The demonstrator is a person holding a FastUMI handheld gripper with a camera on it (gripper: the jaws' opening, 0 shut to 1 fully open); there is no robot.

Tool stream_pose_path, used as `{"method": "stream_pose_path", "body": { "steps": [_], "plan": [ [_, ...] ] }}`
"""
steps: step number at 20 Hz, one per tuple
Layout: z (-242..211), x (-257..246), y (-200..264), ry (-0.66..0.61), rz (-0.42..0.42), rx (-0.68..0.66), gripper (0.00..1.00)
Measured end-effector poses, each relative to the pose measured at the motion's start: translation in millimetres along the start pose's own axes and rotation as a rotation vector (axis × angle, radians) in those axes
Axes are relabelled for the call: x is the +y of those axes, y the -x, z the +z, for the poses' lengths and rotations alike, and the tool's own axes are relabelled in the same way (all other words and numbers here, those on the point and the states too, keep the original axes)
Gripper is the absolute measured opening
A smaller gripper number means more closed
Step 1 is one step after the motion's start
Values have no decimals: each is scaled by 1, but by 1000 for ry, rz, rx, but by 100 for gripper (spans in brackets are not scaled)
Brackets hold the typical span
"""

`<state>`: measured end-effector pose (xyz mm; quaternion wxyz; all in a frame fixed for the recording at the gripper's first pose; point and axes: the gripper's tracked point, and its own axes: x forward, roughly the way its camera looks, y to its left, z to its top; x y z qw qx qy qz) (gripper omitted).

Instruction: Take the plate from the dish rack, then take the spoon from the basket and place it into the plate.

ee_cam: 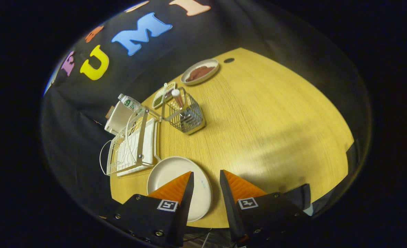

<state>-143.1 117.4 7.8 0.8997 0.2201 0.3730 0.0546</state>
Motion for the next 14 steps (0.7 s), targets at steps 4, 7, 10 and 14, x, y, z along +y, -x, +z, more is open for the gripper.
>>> {"method": "stream_pose_path", "body": {
  "steps": [4,7,10,14],
  "plan": [
    [39,8,14,70,-14,-133,49],
    [66,16,18,113,-3,-233,49],
    [86,20,18,199,-17,-314,49],
    [113,29,12,329,-13,-464,49]
  ]
}}
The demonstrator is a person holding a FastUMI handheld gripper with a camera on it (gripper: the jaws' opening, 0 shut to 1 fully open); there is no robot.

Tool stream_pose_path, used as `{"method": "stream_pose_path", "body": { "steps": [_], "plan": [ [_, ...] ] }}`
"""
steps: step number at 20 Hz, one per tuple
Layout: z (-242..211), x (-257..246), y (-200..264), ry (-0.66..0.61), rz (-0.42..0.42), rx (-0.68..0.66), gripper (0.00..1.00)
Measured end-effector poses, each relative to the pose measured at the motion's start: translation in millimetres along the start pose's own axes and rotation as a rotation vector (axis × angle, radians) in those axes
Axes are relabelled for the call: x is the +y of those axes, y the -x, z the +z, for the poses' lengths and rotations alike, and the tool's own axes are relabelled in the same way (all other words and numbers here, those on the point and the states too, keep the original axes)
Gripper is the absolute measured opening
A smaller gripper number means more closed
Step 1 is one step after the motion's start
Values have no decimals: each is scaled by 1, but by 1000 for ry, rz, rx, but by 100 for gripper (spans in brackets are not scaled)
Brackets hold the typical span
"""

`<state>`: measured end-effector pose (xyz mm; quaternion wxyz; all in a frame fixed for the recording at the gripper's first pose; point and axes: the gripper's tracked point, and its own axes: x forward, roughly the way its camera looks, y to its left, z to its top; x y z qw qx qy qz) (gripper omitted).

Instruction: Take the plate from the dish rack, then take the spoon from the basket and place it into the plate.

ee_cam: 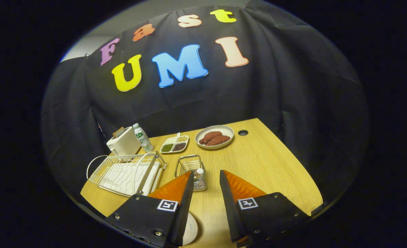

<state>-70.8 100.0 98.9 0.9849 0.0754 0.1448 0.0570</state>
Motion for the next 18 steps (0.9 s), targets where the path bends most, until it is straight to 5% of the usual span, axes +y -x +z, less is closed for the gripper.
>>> {"method": "stream_pose_path", "body": {
  "steps": [7,10,18],
  "plan": [
    [5,12,-40,109,60,-171,51],
    [-5,13,-65,174,66,-186,74],
    [-17,17,-113,210,58,-209,73]
  ]
}}
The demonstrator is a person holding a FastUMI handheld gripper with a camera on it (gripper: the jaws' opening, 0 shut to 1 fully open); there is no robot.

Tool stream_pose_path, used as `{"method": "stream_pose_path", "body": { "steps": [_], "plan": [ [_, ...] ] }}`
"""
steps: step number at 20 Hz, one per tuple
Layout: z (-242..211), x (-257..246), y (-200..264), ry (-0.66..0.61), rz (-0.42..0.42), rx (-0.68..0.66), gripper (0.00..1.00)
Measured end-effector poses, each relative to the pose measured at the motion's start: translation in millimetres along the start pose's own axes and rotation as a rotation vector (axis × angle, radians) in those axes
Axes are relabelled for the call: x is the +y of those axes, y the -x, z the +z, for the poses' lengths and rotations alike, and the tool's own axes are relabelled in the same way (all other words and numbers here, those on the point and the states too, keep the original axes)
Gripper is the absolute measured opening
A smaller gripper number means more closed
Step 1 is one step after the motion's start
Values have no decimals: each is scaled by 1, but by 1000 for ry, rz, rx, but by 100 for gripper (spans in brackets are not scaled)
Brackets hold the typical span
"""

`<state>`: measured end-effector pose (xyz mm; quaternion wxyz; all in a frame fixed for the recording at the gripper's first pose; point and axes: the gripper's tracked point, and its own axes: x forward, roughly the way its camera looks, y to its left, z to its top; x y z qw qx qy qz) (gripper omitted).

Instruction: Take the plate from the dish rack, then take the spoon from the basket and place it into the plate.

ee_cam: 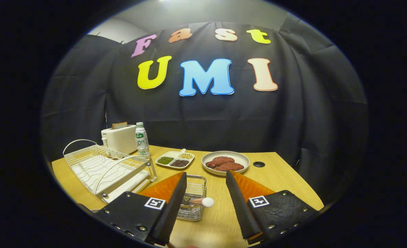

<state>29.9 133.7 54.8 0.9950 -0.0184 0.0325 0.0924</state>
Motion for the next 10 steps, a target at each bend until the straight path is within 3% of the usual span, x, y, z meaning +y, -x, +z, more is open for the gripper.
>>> {"method": "stream_pose_path", "body": {
  "steps": [2,5,8,9,10],
  "plan": [
    [-4,3,-8,-1,-1,8,68],
    [-8,5,-11,-17,5,7,30],
    [-1,6,-10,-56,27,-1,28],
    [-3,11,-8,-76,38,10,16],
    [-5,11,-9,-77,39,13,15]
  ]
}}
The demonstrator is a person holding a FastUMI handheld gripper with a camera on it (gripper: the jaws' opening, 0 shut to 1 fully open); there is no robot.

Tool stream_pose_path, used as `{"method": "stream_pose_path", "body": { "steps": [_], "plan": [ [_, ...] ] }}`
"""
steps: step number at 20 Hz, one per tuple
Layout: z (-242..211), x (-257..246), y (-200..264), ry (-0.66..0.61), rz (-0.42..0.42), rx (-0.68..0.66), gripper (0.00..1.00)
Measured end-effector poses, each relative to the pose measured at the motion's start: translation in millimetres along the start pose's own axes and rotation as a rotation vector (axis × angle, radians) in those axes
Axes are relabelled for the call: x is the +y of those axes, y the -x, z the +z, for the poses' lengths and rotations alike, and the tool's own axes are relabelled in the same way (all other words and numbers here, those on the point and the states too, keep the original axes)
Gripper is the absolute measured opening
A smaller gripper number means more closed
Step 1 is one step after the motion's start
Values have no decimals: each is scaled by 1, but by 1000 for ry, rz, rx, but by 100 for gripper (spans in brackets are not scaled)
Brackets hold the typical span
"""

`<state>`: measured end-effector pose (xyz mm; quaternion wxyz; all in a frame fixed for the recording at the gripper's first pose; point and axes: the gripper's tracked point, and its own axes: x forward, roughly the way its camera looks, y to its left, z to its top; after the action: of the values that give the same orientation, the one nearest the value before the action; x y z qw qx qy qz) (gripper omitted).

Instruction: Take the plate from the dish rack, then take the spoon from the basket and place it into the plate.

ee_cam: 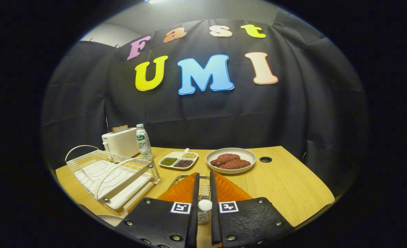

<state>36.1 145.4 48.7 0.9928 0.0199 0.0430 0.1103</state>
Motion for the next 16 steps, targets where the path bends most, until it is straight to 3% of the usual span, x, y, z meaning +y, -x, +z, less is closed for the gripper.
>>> {"method": "stream_pose_path", "body": {
  "steps": [3,5,16],
  "plan": [
    [10,3,4,19,-2,-3,15],
    [20,6,7,23,4,-4,9],
    [112,20,45,82,-53,-43,9]
  ]
}}
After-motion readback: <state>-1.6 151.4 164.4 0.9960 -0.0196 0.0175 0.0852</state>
